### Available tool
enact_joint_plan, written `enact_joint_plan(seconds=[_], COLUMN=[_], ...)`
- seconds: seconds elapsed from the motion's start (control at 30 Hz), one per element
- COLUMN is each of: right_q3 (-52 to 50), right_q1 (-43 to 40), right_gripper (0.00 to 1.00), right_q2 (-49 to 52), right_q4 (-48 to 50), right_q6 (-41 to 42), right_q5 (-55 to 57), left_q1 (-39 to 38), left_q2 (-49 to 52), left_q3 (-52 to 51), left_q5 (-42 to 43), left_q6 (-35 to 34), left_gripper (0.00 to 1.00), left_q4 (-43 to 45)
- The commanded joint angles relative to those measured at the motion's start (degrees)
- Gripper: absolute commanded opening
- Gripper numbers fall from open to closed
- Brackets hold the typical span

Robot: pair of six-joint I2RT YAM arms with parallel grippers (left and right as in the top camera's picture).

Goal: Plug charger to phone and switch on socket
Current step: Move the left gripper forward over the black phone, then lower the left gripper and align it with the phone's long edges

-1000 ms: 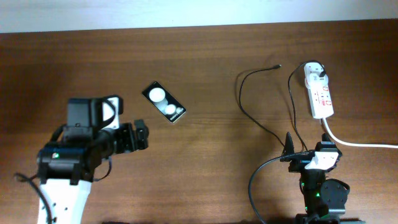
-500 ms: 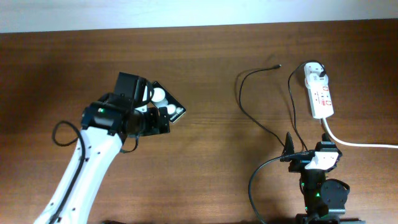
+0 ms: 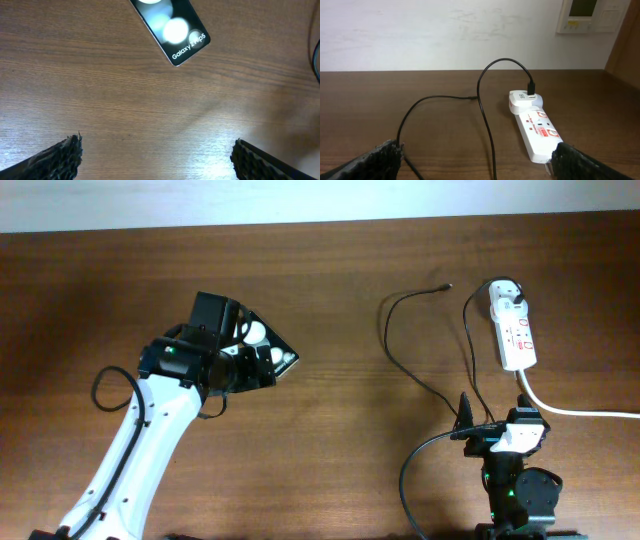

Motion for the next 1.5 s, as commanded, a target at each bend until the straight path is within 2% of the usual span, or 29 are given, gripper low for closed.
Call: enact_joint_plan(seconds=[0.0, 0.47, 1.47], right_q3=[-0.39, -0.39, -0.39], right_q1=[0.35, 0.35, 0.35], right_gripper=[0.99, 0.99, 0.99], right_q2=[-0.59, -0.59, -0.59], right_q4=[-0.22, -0.22, -0.22], right_q6=[0.13, 0.13, 0.15], right_q5=[0.48, 0.48, 0.48], left_q1=[-0.17, -0.17, -0.17], left_q2=[0.70, 10.03, 10.49], left_q3=[0.76, 0.76, 0.76], left_q5=[0.04, 1.36, 0.63], left_q6=[-2.49, -3.28, -3.21], left_gripper=[0.99, 0.99, 0.99], left_q4=[0.48, 2.99, 2.82])
